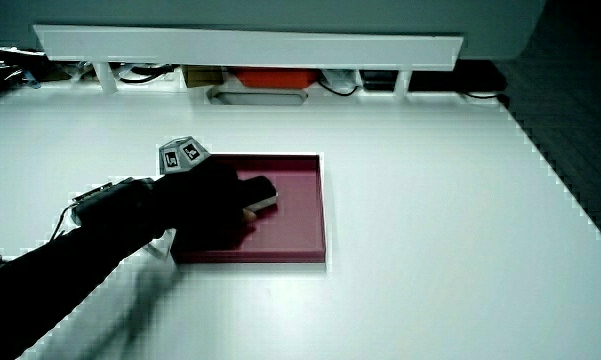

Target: Place eraser

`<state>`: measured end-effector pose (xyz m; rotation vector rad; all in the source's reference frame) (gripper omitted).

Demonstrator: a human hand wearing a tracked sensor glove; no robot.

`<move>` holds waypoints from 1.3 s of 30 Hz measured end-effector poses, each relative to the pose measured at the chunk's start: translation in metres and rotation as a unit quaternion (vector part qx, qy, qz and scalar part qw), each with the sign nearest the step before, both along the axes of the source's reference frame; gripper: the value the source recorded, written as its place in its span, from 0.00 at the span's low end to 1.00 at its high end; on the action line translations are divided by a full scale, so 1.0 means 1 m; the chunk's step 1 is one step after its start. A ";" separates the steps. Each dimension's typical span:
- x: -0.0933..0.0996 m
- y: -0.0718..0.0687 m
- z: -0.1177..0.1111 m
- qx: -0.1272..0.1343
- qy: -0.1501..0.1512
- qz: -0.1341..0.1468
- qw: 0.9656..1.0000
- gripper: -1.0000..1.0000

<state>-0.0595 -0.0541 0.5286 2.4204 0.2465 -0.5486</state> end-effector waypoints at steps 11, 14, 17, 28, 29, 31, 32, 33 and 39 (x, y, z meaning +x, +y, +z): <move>0.001 0.003 -0.001 0.021 0.011 0.004 1.000 0.04; 0.002 0.004 -0.001 0.028 0.009 0.003 1.000 0.00; 0.002 0.005 -0.003 0.032 0.011 0.001 0.999 0.00; -0.008 0.000 -0.049 0.058 0.035 0.008 0.998 0.00; -0.010 0.000 -0.053 0.063 0.033 0.013 0.997 0.00; -0.013 0.000 -0.060 0.064 0.035 0.015 0.997 0.00; -0.015 0.000 -0.063 0.069 0.036 0.016 0.997 0.00; -0.018 0.000 -0.067 0.077 0.035 0.017 0.996 0.00; -0.044 0.000 -0.090 0.123 0.044 0.014 0.991 0.00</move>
